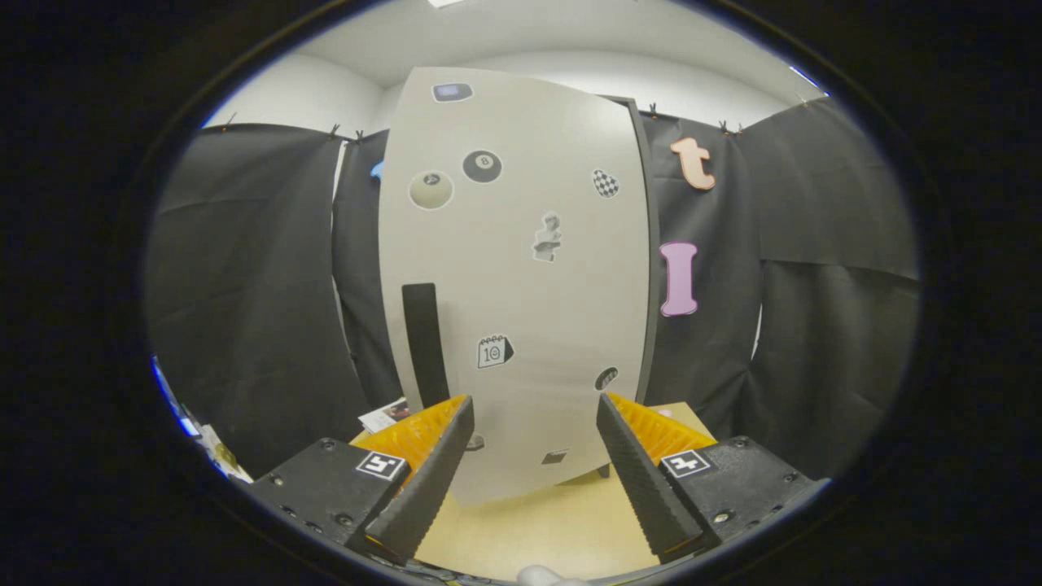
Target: Open the shoe cabinet door, grab the shoes and put them into the shoe cabinet, then close the shoe cabinet door.
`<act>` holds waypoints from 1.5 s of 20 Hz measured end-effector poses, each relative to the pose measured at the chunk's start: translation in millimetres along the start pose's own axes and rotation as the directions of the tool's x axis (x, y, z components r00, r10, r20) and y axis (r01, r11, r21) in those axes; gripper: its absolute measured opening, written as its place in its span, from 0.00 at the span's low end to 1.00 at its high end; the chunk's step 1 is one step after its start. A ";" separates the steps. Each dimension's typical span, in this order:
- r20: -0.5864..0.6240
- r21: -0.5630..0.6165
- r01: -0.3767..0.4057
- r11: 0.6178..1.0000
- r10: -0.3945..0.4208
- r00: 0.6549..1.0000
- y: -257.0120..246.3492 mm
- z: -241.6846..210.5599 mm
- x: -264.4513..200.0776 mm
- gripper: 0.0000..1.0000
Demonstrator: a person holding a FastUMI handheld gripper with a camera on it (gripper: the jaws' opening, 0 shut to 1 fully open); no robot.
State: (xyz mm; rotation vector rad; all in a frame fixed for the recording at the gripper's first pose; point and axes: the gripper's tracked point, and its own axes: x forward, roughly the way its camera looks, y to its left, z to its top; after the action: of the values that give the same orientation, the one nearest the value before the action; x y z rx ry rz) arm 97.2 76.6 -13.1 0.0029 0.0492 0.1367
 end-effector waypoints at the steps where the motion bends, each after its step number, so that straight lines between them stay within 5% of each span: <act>1: 0.004 0.003 0.006 1.000 -0.006 1.000 2.0 2.5 -7.3 0.99; 16: 0.017 0.004 0.083 0.997 -0.083 0.996 10.3 -17.7 -120.7 0.99; 30: 0.012 0.032 0.128 0.991 -0.128 0.992 -1.3 -30.5 -136.8 0.99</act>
State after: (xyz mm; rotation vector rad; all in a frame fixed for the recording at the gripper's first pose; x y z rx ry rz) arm -39.5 56.6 -36.9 0.0316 0.0377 0.0076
